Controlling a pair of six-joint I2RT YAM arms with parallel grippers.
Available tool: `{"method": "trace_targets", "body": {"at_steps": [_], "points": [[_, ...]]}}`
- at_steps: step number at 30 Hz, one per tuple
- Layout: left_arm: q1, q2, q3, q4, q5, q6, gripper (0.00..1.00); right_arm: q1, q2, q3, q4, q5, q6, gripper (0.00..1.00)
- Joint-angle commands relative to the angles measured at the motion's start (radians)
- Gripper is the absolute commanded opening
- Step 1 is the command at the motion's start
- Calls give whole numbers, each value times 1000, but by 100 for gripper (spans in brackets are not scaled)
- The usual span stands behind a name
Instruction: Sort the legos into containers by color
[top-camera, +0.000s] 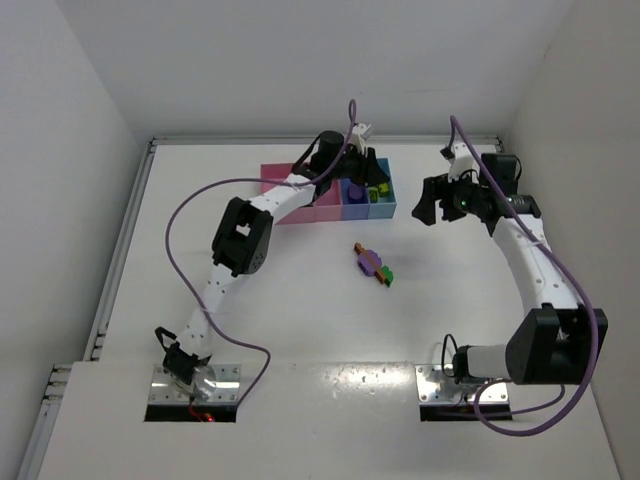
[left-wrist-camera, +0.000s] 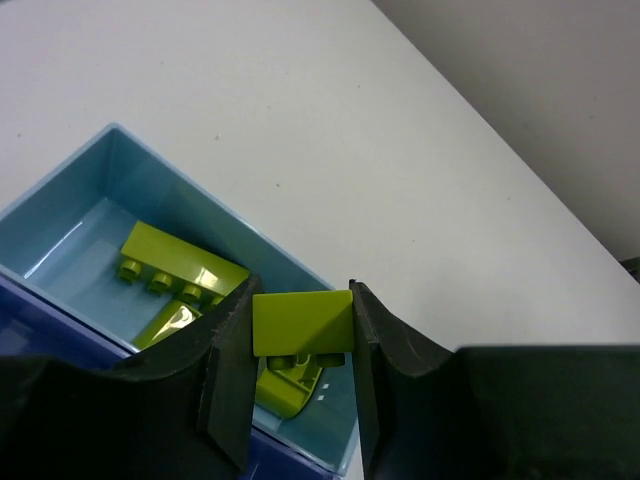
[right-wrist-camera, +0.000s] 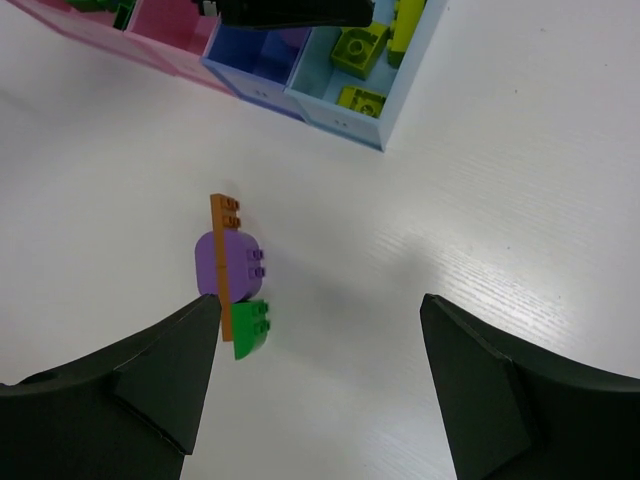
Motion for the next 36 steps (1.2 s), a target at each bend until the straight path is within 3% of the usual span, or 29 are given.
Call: {"method": "trace_targets", "body": {"at_steps": [1,6,13,17,23,28,36], "points": [[-8,-1,48,11,7,-9,34,-7,-31,-8,-23,-15,-26,82],[-8,-1,48,23,-15,25,52,4,-8,-18,-45,-53,-93,82],[12,-91,24,16,8,25,61,70,32,-93,-123,-84,-276,82],[52,-334,-227,16,-5,43,61,139,43,-134,-132,-98,-348,80],[122,-681,-609,60,-155,100,62,312,61,-203,-57,14,-278,79],[142,-835,-689,-108,-294,100,62,348,147,-204,-28,111,-193,79],[153,-956,-861,-81,-335,119,62,357,266,-154,0,192,-161,79]]}}
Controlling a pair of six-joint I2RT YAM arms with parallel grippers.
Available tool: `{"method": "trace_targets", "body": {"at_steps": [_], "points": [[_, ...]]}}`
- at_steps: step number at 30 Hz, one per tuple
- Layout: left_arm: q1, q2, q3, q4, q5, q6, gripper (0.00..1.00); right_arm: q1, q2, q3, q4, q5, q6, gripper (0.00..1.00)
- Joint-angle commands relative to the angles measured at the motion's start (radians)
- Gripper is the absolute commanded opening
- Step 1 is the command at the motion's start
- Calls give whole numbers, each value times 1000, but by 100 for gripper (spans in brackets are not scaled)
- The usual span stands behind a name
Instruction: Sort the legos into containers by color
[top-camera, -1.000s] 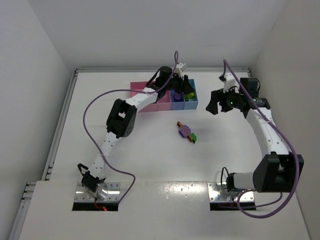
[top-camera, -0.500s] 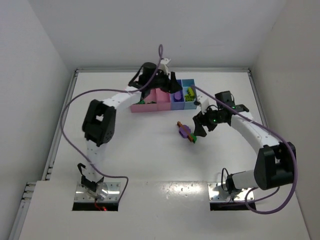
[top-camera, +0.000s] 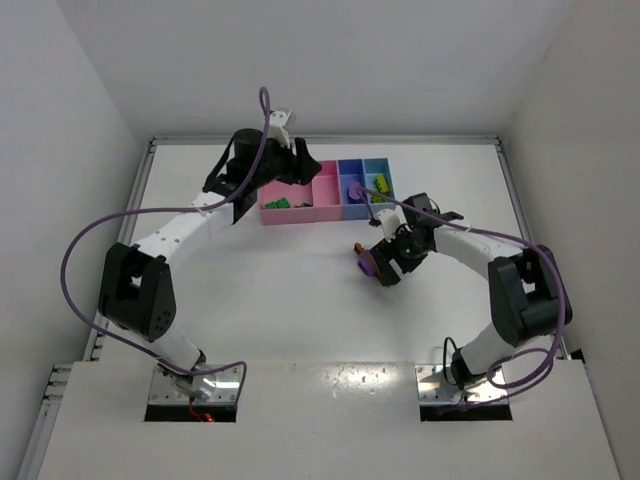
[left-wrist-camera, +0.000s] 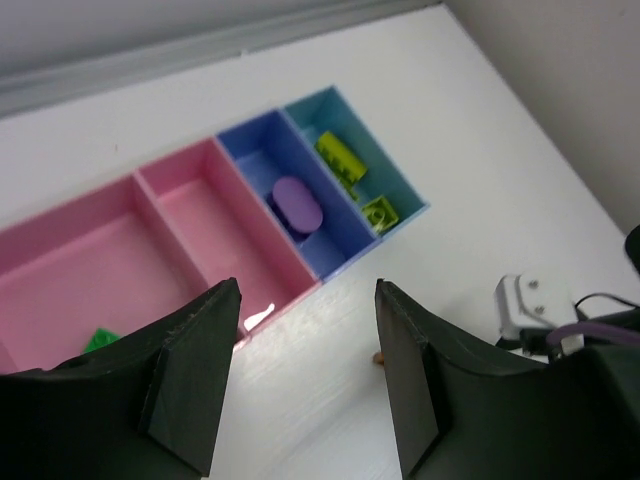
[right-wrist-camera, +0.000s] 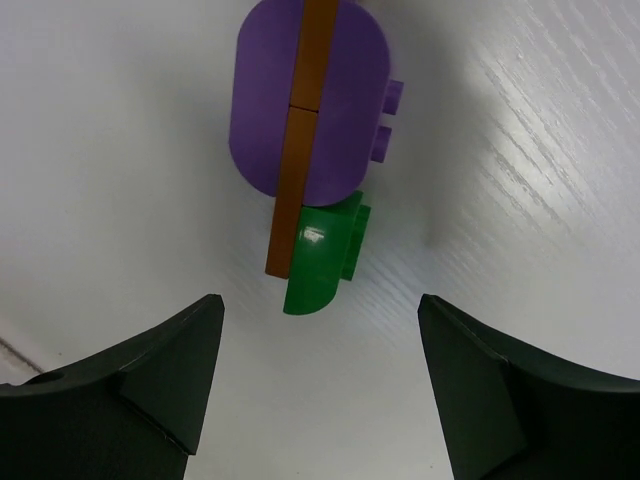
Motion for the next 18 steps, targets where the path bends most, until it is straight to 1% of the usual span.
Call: {"method": "trace_targets", "body": {"at_steps": [1,8,10,15,16,18], "points": [[6,-35,-30,-19,-39,18,62,7,39,56,40,31,25,79],[15,-46,-71,-10,-48,28,62,36,90,96,58,22,25,79],[15,-46,-81,-1,-33,2,62,36,117,96,58,22,35,74],[40,-46,-81,-19,-1,-19,62,59,126,85,68,54,26,62],[52,-46,-81,-19,-1,-31,62,59,126,85,68,64,25,57],[52,-46,-90,-19,10,-31,62,59,137,76,68,64,7,50]]}}
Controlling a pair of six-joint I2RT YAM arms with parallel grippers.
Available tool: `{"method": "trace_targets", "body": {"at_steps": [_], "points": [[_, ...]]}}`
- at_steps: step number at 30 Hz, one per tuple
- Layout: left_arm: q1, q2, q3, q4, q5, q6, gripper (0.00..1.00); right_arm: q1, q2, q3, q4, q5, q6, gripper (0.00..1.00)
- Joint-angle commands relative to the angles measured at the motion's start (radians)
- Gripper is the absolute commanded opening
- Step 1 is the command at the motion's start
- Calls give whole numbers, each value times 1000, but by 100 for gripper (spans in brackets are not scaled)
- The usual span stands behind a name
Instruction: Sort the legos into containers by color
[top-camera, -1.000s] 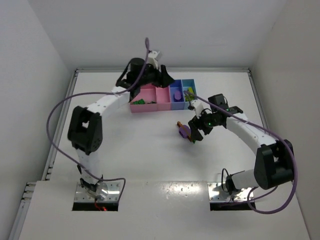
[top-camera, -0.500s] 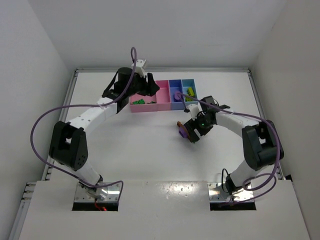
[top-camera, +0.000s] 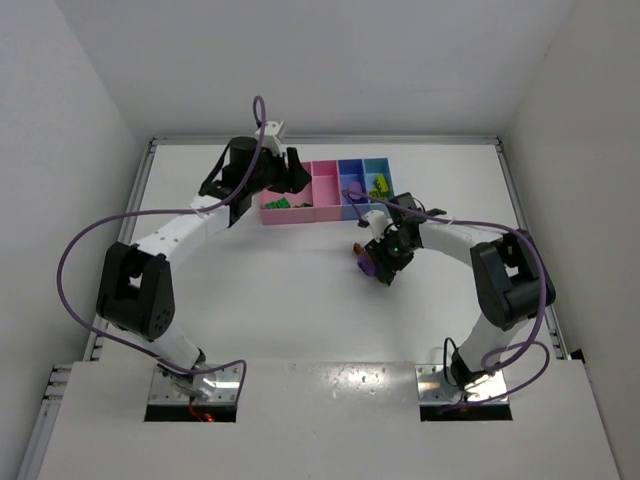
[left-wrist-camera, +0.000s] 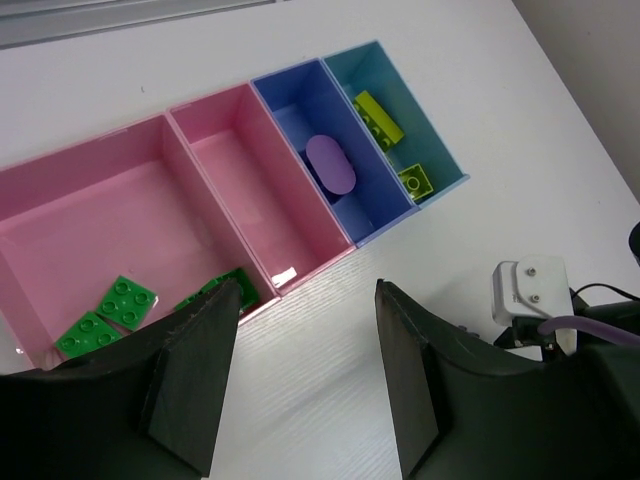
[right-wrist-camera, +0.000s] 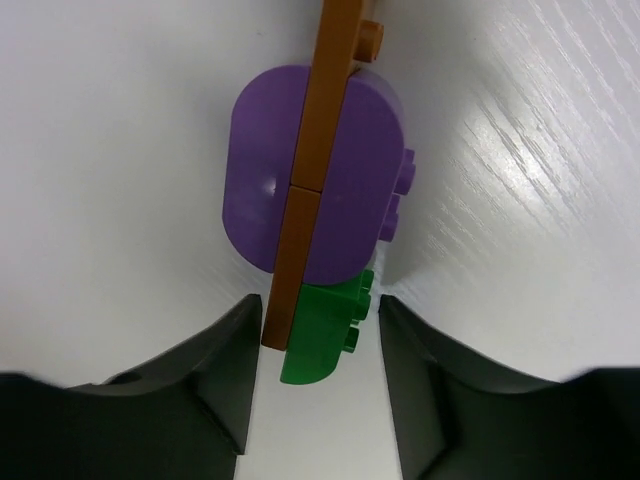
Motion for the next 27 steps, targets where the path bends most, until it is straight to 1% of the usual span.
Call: {"method": "trace_targets", "body": {"at_steps": [1,3,4,7,8,9,10,11,12,13,14,15,17,19,20,21,23,24,25,27], "points": [[18,-43,-8,25,27,-22,62,7,7,6,28,35,-12,43],[27,-43,-17,25,56,-11,62,7,7,6,28,46,-21,38],[27,-43,-17,25,71,-11,62,7,7,6,28,46,-21,33],[46,-43,-26,25,206,-11,62,7,-5,6,28,46,-45,22],[58,-34,-40,25,314,-2,62,7,-16,6,28,46,-61,14],[70,-24,-52,36,374,7,62,7,-41,6,28,46,-80,9],[70,-24,-52,36,445,8,61,7,-60,6,28,46,-93,9],[84,-8,-74,56,514,8,61,7,-83,-8,28,46,-108,6],[84,5,-84,77,634,-11,61,7,-112,-28,57,25,-143,4],[84,5,-95,128,681,-34,61,7,-143,-40,70,14,-171,4],[84,17,-106,155,721,-70,61,7,-208,-55,86,14,-195,3],[84,17,-117,182,787,-87,61,7,-239,-81,102,3,-223,3],[72,49,-117,194,830,-112,61,7,-293,-101,146,-41,-292,2],[47,78,-88,208,907,-121,61,7,-345,-111,155,-105,-362,2],[47,79,-88,217,907,-130,61,7,-359,-111,156,-122,-383,2],[32,100,-69,217,940,-131,61,7,-384,-111,156,-154,-439,2],[23,120,-49,217,971,-141,61,18,-404,-121,166,-208,-479,2],[-1,138,-31,217,996,-141,61,18,-404,-121,166,-225,-501,2],[-2,147,-22,217,1005,-141,61,30,-404,-109,150,-237,-553,2],[-16,157,-13,217,1005,-152,61,42,-404,-97,139,-247,-584,2]]}}
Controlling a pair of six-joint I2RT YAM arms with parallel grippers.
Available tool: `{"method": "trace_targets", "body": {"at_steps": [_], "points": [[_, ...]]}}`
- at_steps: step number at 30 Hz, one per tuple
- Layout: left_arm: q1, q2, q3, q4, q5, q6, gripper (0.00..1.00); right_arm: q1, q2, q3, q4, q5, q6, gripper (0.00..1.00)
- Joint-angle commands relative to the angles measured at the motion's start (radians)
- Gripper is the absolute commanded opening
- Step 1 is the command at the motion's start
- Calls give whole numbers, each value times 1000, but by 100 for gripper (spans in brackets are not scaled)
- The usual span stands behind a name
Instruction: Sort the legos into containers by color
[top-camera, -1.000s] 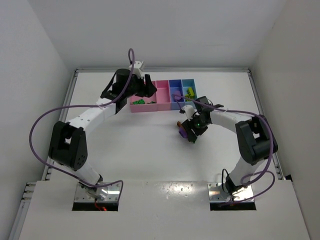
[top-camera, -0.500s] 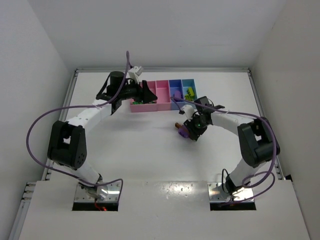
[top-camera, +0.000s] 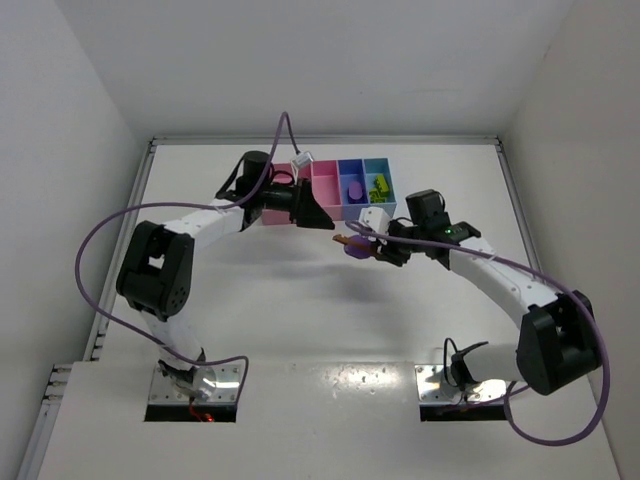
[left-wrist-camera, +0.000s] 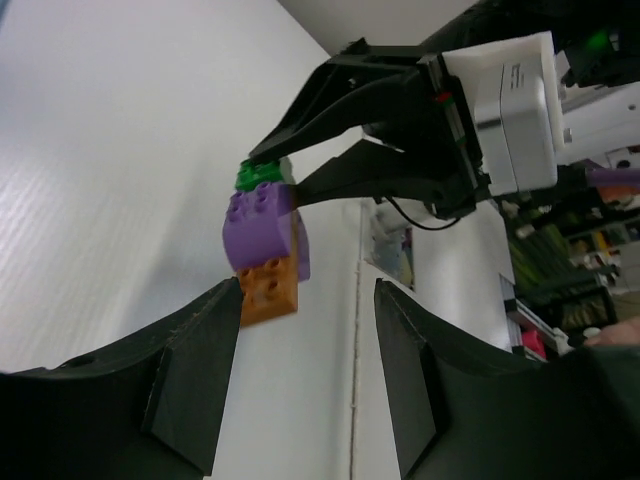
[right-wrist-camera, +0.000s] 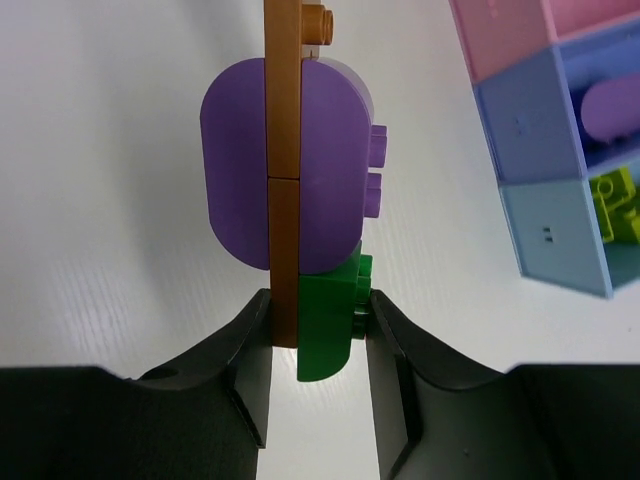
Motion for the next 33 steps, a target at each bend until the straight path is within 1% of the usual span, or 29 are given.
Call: {"method": "trace_targets", "body": {"at_steps": [1,4,6,7,8,9,10,11,12,13,15,16,18,20,24,27,30,31,33], "points": [[-34,5,52,61,98,-19,61,38,-15,8,11,-91,-152,2],[-56,14,61,51,107,-19,61,63,-24,18,11,-67,-216,2],[-56,14,61,42,95,-19,61,78,-24,18,11,-42,-226,2],[-66,14,61,20,95,11,61,92,-24,28,11,-22,-226,2],[-67,14,76,-15,49,43,61,107,-24,28,11,-11,-236,2],[-67,14,90,-120,22,88,61,108,-24,38,11,-11,-236,2],[-77,14,99,-154,-3,152,61,121,-24,38,11,2,-236,2],[-88,14,116,-194,-55,183,61,135,-24,38,11,18,-247,2],[-88,14,127,-266,-69,215,61,135,-24,47,23,27,-247,2],[-100,23,136,-294,-69,253,61,149,-24,47,24,45,-247,2],[-114,33,164,-348,-109,284,61,163,-24,47,33,67,-247,2],[-129,45,173,-406,-121,322,61,175,-24,56,33,90,-247,2],[-143,45,184,-435,-181,334,61,186,-24,67,42,104,-247,2],[-154,45,184,-451,-210,353,61,206,-24,67,53,118,-247,2],[-163,63,203,-497,-210,381,61,224,-24,67,77,174,-238,2],[-172,74,204,-508,-200,390,61,224,-24,67,77,174,-238,2],[-172,83,213,-517,-190,390,55,233,-33,67,88,185,-238,2],[-172,83,213,-517,-190,390,49,233,-33,58,88,185,-238,2],[-172,92,213,-517,-181,390,39,233,-33,58,99,185,-238,2]]}}
